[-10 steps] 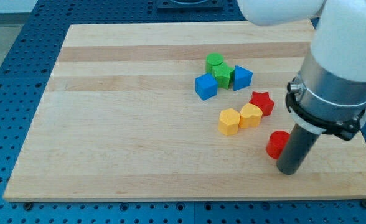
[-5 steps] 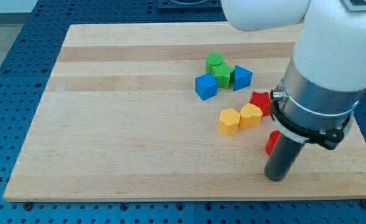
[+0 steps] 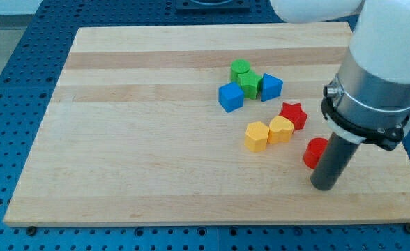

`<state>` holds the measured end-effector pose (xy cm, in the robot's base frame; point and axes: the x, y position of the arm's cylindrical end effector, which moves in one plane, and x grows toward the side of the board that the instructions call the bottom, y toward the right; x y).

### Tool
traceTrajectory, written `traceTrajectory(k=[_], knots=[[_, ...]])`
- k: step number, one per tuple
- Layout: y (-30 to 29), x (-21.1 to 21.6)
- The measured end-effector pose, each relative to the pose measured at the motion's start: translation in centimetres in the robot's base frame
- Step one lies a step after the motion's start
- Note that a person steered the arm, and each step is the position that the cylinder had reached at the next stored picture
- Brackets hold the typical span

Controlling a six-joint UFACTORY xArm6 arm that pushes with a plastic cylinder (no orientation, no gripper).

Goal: Push red circle beside red star

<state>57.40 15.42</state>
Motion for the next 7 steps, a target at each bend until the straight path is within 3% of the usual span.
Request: traceTrajectory(k=[5,7], knots=[[0.0,-3.8],[0.4,-8.2]])
